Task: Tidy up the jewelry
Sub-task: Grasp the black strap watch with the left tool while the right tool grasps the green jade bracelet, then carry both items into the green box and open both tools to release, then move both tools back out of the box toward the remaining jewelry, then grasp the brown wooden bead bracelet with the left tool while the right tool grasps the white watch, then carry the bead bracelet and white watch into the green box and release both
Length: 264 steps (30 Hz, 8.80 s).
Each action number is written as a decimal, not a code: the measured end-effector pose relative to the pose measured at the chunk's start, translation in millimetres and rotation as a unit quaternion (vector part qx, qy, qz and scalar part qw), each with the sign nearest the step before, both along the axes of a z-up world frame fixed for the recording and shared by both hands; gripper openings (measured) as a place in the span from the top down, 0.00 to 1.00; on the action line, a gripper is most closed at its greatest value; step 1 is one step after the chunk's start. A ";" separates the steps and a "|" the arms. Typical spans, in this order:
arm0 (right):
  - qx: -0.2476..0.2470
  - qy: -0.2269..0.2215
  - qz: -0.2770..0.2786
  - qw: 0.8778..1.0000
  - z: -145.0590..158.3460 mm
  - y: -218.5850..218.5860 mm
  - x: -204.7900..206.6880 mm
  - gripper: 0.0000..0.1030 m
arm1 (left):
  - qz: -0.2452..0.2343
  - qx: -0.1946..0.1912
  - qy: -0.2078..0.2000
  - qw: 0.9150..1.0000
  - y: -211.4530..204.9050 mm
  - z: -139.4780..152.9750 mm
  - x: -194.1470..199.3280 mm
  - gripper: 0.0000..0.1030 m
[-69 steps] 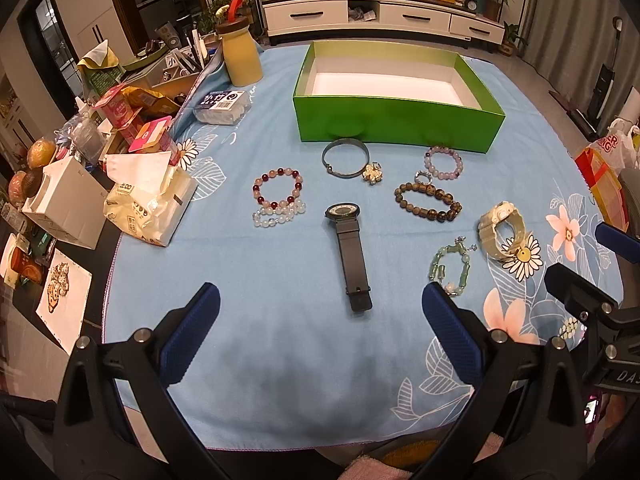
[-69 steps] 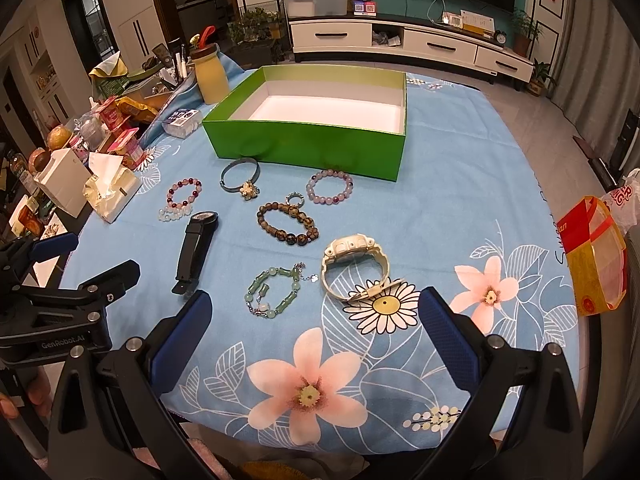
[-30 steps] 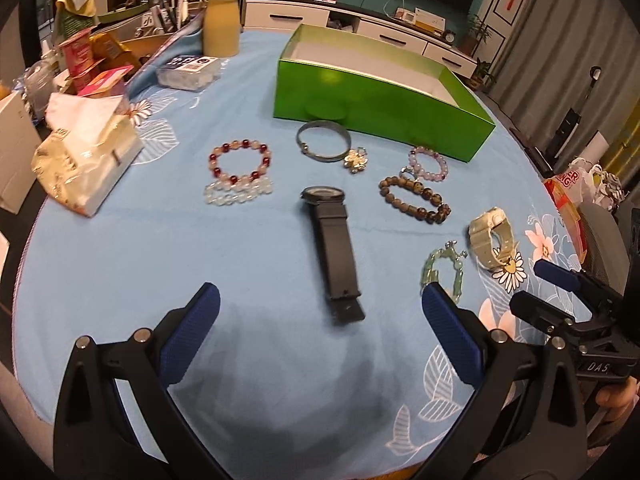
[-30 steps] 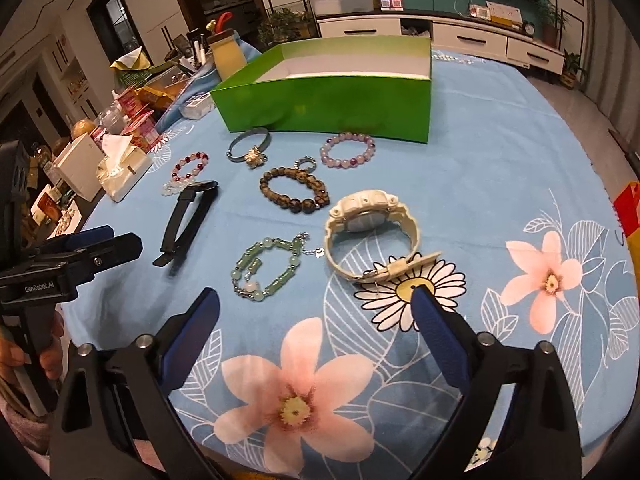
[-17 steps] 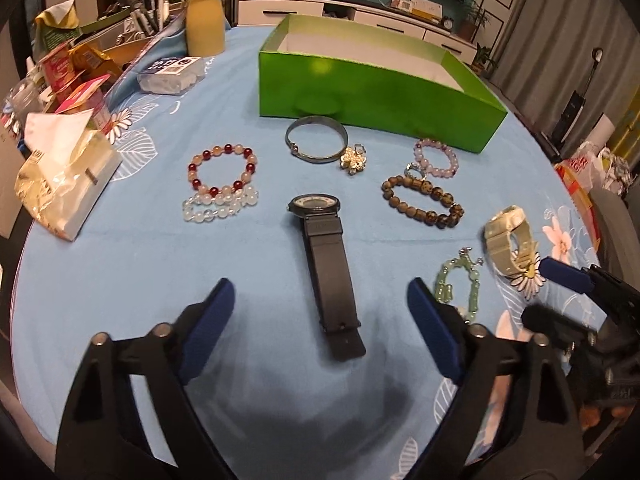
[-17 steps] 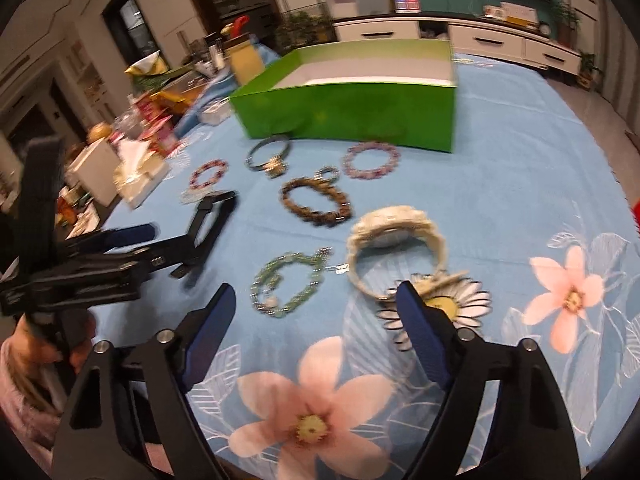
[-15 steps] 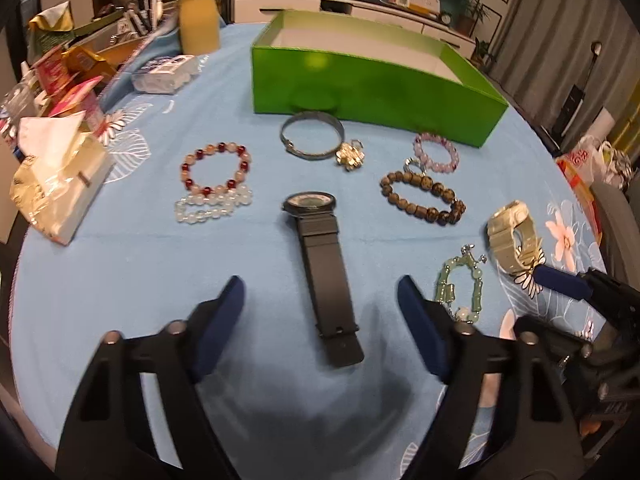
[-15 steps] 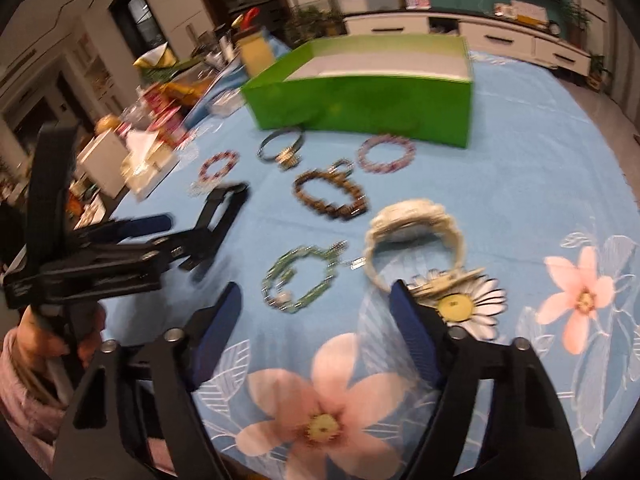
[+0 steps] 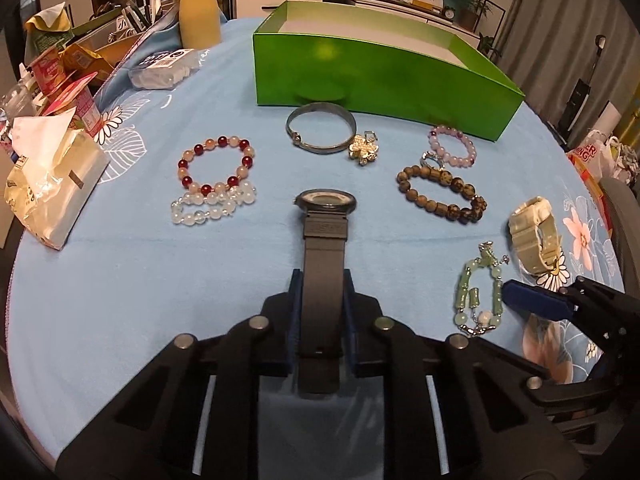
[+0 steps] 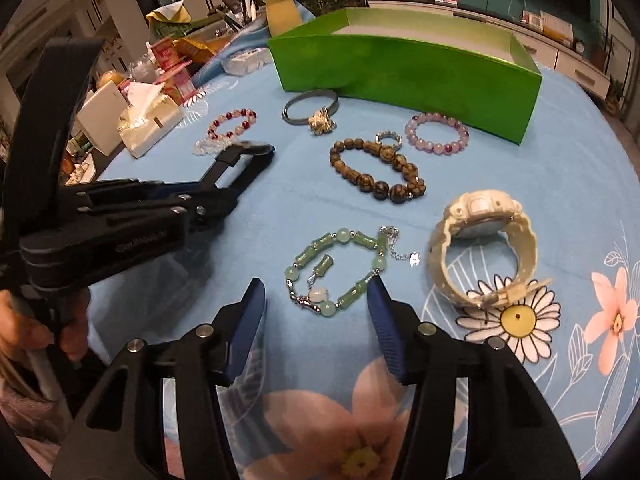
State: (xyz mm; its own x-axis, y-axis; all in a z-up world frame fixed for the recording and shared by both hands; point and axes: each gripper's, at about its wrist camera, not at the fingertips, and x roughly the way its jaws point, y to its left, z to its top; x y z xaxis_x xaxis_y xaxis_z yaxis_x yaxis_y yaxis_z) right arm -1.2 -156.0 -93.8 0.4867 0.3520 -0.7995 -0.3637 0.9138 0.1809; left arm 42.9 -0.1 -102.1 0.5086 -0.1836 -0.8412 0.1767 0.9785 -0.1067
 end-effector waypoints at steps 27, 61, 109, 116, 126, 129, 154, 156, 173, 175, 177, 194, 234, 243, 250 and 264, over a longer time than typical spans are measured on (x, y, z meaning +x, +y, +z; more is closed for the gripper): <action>0.042 -0.073 -0.032 0.996 44.5 -23.7 -0.8 0.92 | -0.001 -0.053 -0.019 0.998 15.1 23.1 -15.4 0.84; 0.083 -0.199 -0.084 0.973 148.0 -81.0 74.1 0.92 | -0.025 -0.052 -0.114 0.992 -1.3 140.1 64.0 0.84; 0.102 -0.109 -0.113 0.982 106.0 -105.8 61.0 0.49 | 0.083 -0.059 -0.002 0.995 98.0 54.4 30.6 0.28; 0.093 -0.083 -0.106 0.987 90.5 -97.4 29.1 0.49 | 0.079 -0.075 0.010 0.994 97.9 42.5 -0.9 0.28; 0.085 -0.040 -0.126 0.988 67.4 -106.2 1.7 0.49 | 0.055 -0.113 0.041 0.991 84.8 31.9 -22.9 0.27; 0.083 -0.034 -0.122 0.988 61.9 -102.9 -3.4 0.49 | 0.047 -0.113 0.043 0.992 77.3 32.2 -28.1 0.27; 0.048 -0.029 -0.156 0.986 22.9 -113.8 -2.0 0.49 | -0.020 -0.073 0.021 0.997 -18.1 28.8 6.8 0.23; 0.047 -0.030 -0.154 0.986 22.5 -113.2 0.8 0.49 | -0.021 -0.067 0.018 0.997 -23.5 26.2 13.1 0.23; 0.027 -0.058 -0.136 0.989 11.9 -96.1 22.8 0.52 | -0.033 -0.007 0.021 0.999 -66.4 1.7 74.9 0.53; 0.022 -0.061 -0.132 0.989 11.7 -93.8 23.8 0.55 | -0.037 0.005 0.017 0.999 -70.4 0.1 76.6 0.54; 0.013 -0.061 -0.129 0.990 10.2 -91.7 25.8 0.58 | -0.047 0.024 0.011 0.999 -77.2 -0.5 77.5 0.54; 0.008 -0.066 -0.127 0.990 4.6 -92.3 23.2 0.92 | -0.087 -0.021 0.011 0.996 -76.1 9.5 59.3 0.93; 0.033 -0.145 -0.136 0.980 66.3 -91.9 -9.8 0.92 | -0.047 -0.108 -0.095 0.989 -16.9 132.6 13.5 0.93; 0.036 -0.147 -0.141 0.978 68.1 -96.3 -9.9 0.92 | -0.042 -0.110 -0.100 0.988 -15.9 139.2 15.6 0.93; 0.037 -0.152 -0.142 0.977 70.5 -97.8 -7.4 0.92 | -0.043 -0.108 -0.103 0.988 -18.3 142.3 19.9 0.93; 0.036 -0.180 -0.137 0.973 90.1 -94.4 10.5 0.92 | -0.047 -0.103 -0.112 0.987 -22.6 149.5 34.6 0.93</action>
State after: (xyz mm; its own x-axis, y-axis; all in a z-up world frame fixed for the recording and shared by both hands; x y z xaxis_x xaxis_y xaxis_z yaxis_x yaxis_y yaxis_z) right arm 9.2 -250.3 -3.7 0.8141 0.2181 -0.5382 -0.1593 0.9751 0.1542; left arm 77.5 -22.7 47.4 0.6507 -0.3934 -0.6494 0.3073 0.9186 -0.2486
